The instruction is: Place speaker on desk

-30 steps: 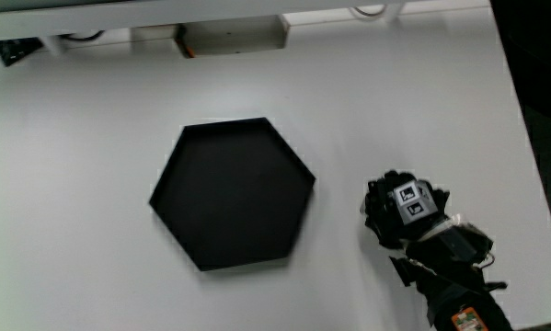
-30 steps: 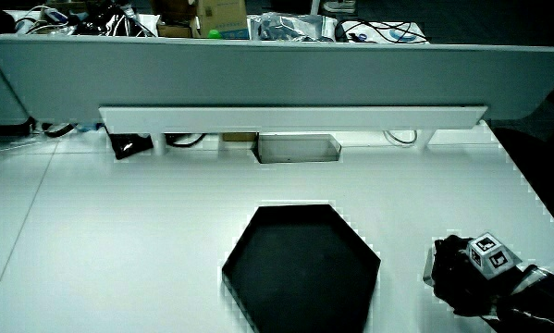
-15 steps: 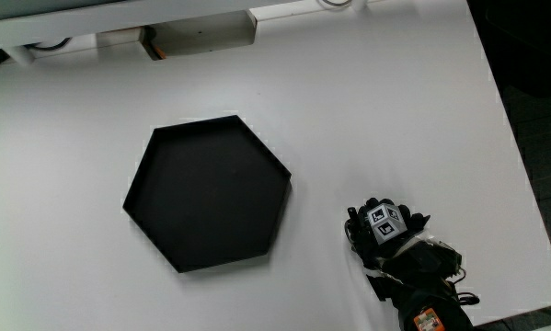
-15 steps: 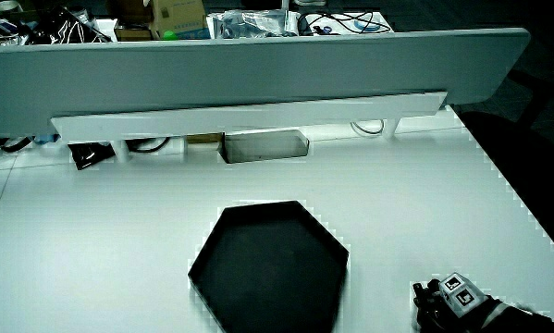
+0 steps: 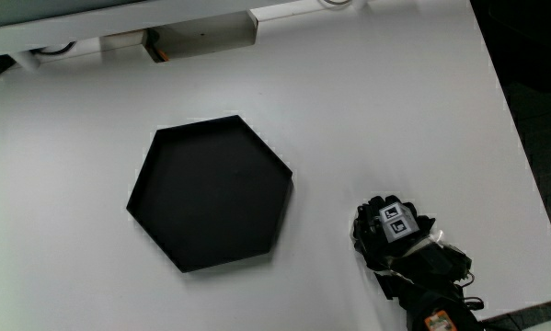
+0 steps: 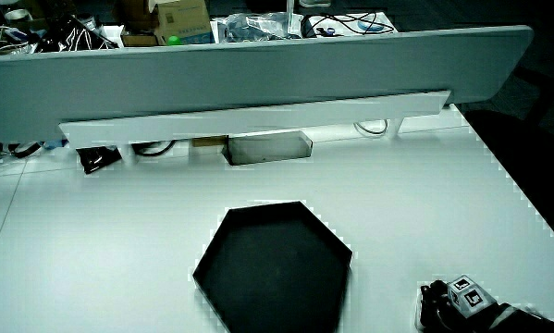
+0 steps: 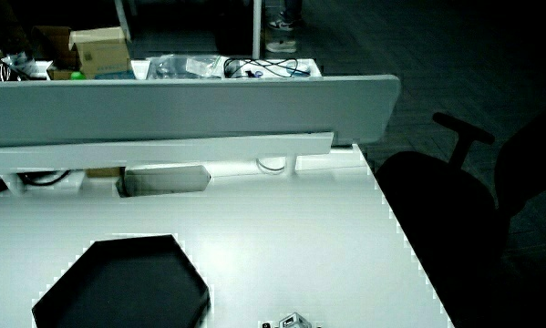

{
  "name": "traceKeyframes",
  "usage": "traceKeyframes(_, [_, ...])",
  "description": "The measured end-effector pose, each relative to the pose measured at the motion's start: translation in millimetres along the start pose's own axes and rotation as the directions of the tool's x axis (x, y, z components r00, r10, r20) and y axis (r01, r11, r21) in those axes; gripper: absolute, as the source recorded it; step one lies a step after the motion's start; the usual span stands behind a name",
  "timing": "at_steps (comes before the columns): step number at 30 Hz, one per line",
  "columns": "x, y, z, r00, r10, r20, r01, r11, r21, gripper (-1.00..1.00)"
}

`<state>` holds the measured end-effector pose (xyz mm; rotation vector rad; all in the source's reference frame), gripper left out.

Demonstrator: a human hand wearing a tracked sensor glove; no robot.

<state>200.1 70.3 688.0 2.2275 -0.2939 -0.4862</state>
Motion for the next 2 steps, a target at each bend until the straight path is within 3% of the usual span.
traceKeyframes(2, [9.5, -6.8, 2.1, 0.998, -0.002, -0.067, 0.006, 0.9986, 0.053, -1.00])
